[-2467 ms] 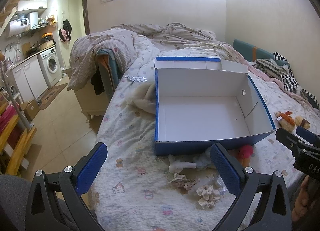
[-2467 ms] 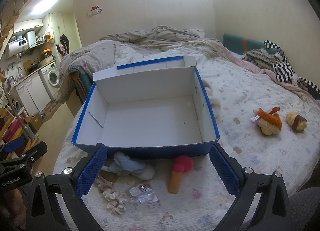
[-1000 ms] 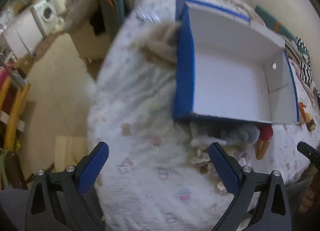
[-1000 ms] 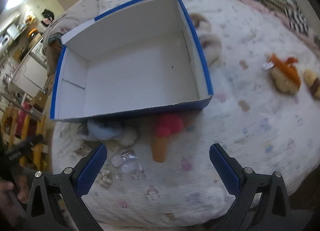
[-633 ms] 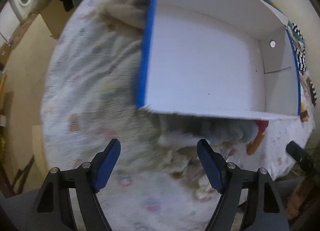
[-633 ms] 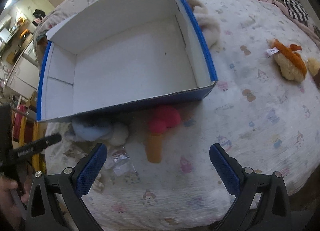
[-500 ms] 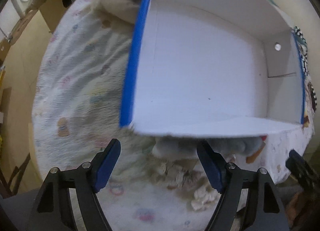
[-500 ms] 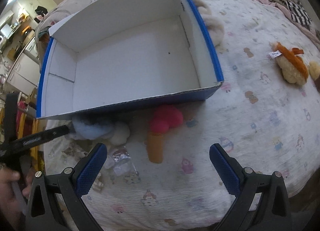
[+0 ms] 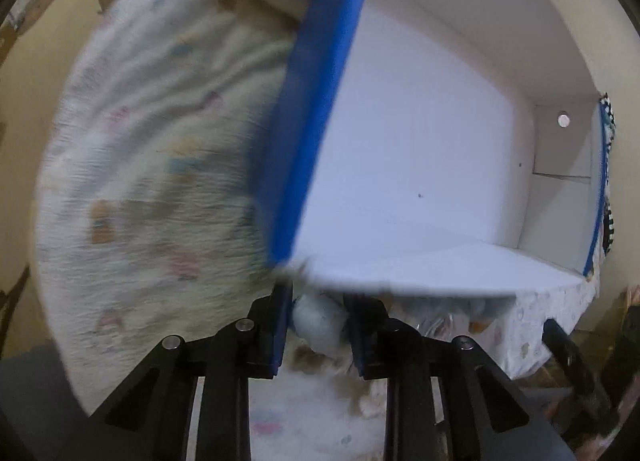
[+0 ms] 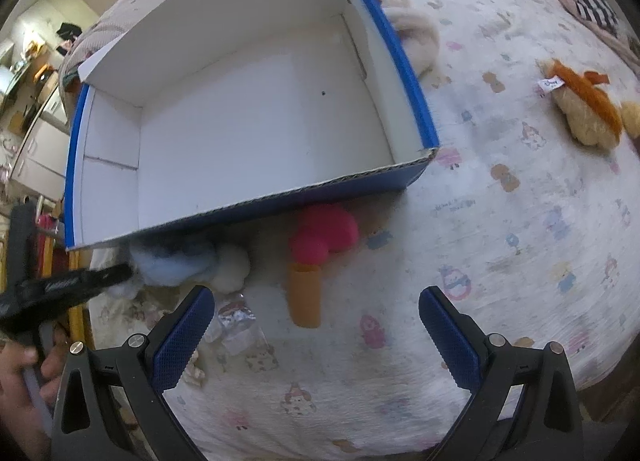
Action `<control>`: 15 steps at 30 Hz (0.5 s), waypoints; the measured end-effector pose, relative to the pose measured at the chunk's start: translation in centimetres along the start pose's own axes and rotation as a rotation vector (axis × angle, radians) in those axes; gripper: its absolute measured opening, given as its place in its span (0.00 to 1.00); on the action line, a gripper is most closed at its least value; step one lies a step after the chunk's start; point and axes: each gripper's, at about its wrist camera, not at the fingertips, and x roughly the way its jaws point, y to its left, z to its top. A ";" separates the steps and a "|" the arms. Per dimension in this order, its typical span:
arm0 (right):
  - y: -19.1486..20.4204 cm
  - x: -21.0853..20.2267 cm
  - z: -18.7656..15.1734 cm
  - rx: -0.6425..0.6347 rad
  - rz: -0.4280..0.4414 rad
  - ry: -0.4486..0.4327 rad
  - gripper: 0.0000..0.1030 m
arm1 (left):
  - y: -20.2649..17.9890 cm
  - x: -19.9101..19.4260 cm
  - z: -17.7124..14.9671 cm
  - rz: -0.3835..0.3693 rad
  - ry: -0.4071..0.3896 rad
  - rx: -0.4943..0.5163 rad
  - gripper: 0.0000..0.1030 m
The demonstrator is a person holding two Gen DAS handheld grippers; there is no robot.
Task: Organize soft objects
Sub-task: 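Grasp the white sock with the left tool while the right tool reaches toward the orange cylinder, then grasp the orange foam cylinder with the right tool and lift it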
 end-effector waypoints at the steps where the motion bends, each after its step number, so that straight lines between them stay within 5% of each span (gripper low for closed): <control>1: -0.2 0.1 0.1 0.008 -0.001 0.002 1.00 | 0.1 -1.1 -0.4 0.029 -0.021 0.018 0.23; 8: -1.2 0.0 0.4 0.060 0.018 0.002 1.00 | 0.0 -6.2 -2.7 0.197 -0.127 0.155 0.23; 15: -3.0 0.8 0.6 0.170 0.040 0.045 1.00 | 1.0 -6.3 -3.6 0.192 -0.173 0.118 0.23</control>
